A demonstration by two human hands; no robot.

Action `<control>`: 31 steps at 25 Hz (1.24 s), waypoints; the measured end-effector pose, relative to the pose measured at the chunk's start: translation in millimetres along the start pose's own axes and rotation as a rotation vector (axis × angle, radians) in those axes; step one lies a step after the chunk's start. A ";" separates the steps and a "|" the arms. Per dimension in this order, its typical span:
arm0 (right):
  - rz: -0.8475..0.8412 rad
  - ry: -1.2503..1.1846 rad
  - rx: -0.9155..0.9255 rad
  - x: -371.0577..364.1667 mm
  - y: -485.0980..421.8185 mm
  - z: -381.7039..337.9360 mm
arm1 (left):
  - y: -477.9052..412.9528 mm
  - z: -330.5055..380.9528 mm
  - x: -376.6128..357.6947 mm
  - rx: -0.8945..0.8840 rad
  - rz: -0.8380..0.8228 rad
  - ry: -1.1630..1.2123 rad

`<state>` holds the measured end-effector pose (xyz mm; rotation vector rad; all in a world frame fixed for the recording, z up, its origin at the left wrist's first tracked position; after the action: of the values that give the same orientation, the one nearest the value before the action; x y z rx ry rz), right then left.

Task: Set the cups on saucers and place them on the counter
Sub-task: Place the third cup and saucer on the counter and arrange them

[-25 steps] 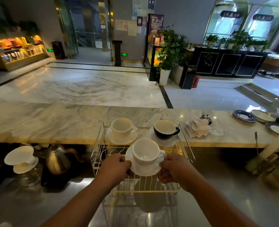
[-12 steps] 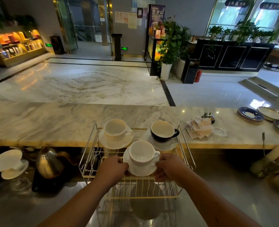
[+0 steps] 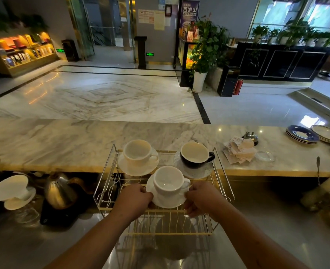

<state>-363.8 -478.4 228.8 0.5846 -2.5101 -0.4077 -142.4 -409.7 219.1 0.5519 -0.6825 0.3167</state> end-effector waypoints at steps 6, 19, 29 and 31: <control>0.323 0.479 0.416 1.5 25.8 11.2 | 23.7 -11.5 5.5 -0.228 0.282 -0.179; -0.053 0.924 0.780 -17.3 49.4 60.7 | 66.9 -47.8 -42.4 -0.517 0.150 -0.584; -0.059 0.865 0.796 -16.8 41.7 58.1 | 69.1 -35.5 -38.7 -0.488 0.184 -0.589; -0.070 0.856 0.793 -15.1 42.2 55.6 | 68.1 -35.0 -38.4 -0.476 0.168 -0.612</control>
<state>-396.5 -425.5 193.6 0.8924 -1.7273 0.7234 -183.5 -338.0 196.5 0.1232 -1.3570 0.1267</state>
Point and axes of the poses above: each hand's wrist, its own y-axis away from the middle knuckle, its own x-axis out of the back of the hand, z = x × y, the point moved 2 cm from there along -y, towards the middle knuckle, and after that the axes turned 8 degrees about x, right-handed, at the moved point
